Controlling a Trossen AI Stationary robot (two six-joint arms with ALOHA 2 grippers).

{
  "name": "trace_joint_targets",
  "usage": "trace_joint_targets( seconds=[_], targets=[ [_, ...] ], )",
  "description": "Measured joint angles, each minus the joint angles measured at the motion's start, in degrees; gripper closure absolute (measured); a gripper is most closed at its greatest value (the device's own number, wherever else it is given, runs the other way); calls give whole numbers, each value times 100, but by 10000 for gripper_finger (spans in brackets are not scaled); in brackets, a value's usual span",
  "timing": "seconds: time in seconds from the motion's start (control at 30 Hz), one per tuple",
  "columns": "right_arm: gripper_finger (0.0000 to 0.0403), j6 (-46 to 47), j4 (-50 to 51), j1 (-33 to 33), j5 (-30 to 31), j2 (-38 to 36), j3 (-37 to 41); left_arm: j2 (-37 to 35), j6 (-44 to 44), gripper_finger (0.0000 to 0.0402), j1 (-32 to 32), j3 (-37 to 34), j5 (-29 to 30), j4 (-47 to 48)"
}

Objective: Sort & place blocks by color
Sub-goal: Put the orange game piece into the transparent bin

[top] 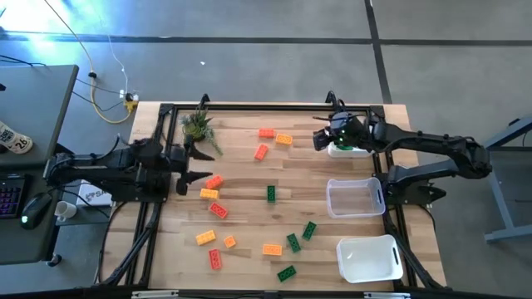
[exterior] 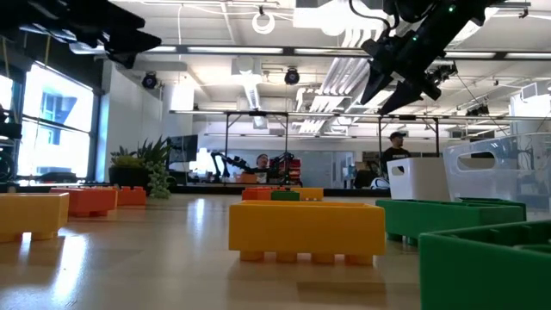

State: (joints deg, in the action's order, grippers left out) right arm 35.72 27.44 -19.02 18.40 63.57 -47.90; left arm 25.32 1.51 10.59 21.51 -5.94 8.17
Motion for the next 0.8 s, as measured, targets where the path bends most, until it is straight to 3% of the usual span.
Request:
trace_joint_targets(
  seconds=[0.1,0.37,0.8],
  targets=[
    [153,-19,11,55,25,0,0,570,212,184,-143,312,-259,471],
    [153,-21,13,76,56,2,0,1793,680,184,-894,801,-230,1004],
    [153,-21,74,76,100,4,0,3150,213,184,-1926,816,153,1005]
  ],
)
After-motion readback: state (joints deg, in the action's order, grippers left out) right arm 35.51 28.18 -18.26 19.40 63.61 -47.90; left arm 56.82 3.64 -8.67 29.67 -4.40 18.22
